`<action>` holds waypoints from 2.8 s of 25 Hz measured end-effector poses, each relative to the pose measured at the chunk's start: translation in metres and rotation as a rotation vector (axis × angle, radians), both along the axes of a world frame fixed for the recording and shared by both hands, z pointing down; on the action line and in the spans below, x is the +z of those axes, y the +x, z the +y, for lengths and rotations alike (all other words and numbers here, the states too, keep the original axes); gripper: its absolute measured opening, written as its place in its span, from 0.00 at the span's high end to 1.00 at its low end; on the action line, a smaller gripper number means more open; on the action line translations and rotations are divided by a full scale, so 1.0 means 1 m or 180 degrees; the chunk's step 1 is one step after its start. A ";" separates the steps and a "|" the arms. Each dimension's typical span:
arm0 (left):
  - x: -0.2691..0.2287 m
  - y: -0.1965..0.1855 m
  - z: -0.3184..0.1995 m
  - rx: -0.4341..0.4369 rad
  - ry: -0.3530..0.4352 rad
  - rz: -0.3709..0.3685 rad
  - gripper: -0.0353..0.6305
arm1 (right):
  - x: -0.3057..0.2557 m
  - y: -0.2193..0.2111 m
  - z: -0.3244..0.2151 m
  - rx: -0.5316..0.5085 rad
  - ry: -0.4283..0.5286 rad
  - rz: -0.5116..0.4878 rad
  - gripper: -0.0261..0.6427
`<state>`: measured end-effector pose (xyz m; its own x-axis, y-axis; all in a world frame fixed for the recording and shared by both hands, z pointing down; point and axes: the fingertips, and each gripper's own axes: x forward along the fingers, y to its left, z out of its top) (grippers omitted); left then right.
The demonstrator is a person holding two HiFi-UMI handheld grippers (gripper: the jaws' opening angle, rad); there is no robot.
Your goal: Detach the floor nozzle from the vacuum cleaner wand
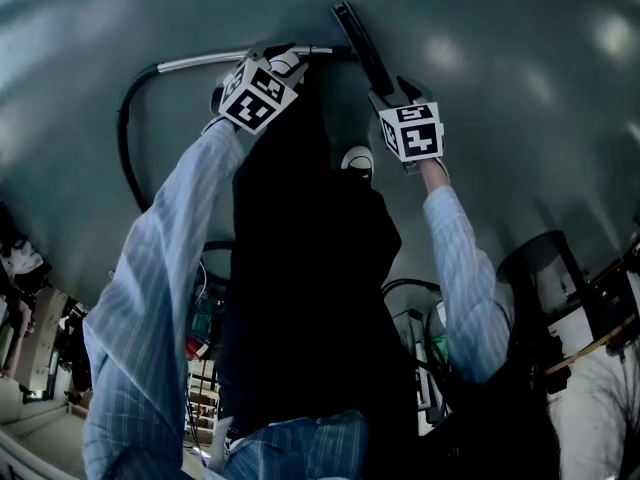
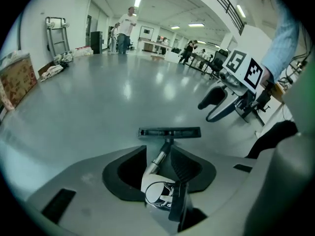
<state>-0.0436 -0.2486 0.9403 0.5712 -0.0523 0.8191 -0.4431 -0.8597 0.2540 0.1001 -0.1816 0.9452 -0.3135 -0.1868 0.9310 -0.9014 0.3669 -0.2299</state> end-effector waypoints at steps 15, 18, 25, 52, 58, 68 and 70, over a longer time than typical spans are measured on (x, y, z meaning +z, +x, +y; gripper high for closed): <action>0.147 0.017 0.031 0.1064 -0.0054 -0.0682 0.70 | 0.142 0.000 -0.006 -0.0419 -0.0304 0.0379 0.60; 0.163 0.015 0.033 0.1187 -0.0060 -0.0865 0.70 | 0.150 0.003 -0.007 -0.0511 -0.0298 0.0470 0.60; 0.179 0.006 0.041 0.1401 -0.0065 -0.1089 0.70 | 0.136 0.011 -0.012 -0.0351 -0.0002 0.0491 0.64; 0.061 0.022 0.016 0.0399 -0.0265 -0.0513 0.70 | 0.072 0.113 0.015 0.0918 -0.0336 0.0635 0.62; -0.004 0.025 0.012 0.0064 -0.0343 -0.0408 0.70 | -0.001 0.082 0.005 0.1077 -0.0305 0.0084 0.62; -0.131 0.038 0.040 -0.0562 -0.0235 -0.0200 0.70 | -0.141 0.034 -0.001 0.1266 0.0050 -0.0490 0.63; -0.156 0.036 0.040 -0.0714 -0.0104 -0.0253 0.70 | -0.163 0.034 0.004 0.1271 0.0060 -0.0452 0.67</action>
